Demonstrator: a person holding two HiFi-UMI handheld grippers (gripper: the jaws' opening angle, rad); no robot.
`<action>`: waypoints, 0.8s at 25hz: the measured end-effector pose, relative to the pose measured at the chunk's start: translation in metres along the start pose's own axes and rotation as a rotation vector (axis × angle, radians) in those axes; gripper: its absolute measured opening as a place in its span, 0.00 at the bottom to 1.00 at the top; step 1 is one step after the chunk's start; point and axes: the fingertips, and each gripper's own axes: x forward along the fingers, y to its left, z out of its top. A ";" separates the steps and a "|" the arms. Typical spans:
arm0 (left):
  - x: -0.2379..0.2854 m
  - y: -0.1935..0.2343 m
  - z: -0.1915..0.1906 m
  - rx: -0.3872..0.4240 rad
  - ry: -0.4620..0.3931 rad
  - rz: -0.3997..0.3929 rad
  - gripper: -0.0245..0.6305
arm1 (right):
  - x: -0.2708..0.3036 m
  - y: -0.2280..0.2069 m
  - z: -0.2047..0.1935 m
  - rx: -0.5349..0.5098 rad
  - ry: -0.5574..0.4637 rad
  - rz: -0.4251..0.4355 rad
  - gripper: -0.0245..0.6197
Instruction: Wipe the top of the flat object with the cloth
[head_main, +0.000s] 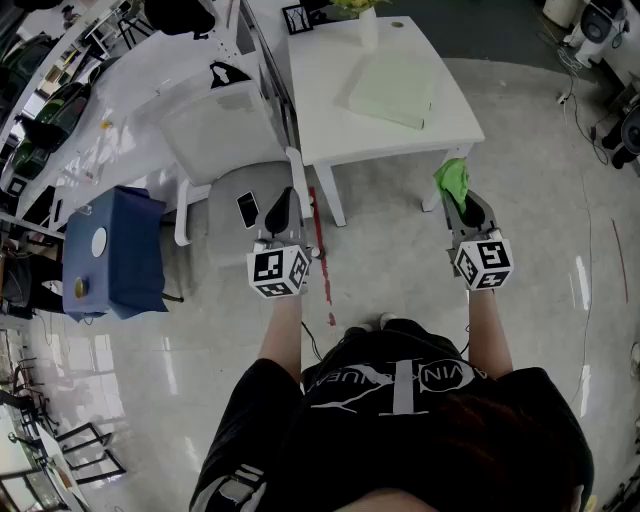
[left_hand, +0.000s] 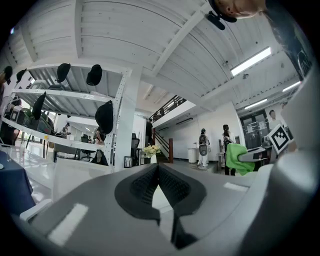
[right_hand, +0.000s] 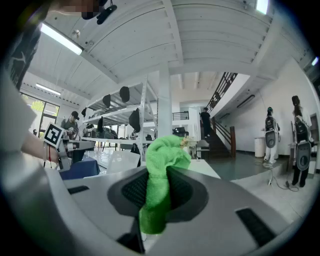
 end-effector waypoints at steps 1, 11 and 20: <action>0.000 0.000 0.000 0.003 0.002 -0.003 0.05 | 0.000 0.001 -0.001 0.002 0.001 -0.001 0.14; 0.004 0.001 -0.004 0.000 0.013 0.008 0.05 | 0.002 -0.001 -0.006 0.007 0.011 0.006 0.14; 0.031 -0.008 -0.005 -0.007 -0.005 0.020 0.05 | 0.010 -0.022 -0.006 -0.008 -0.005 0.017 0.14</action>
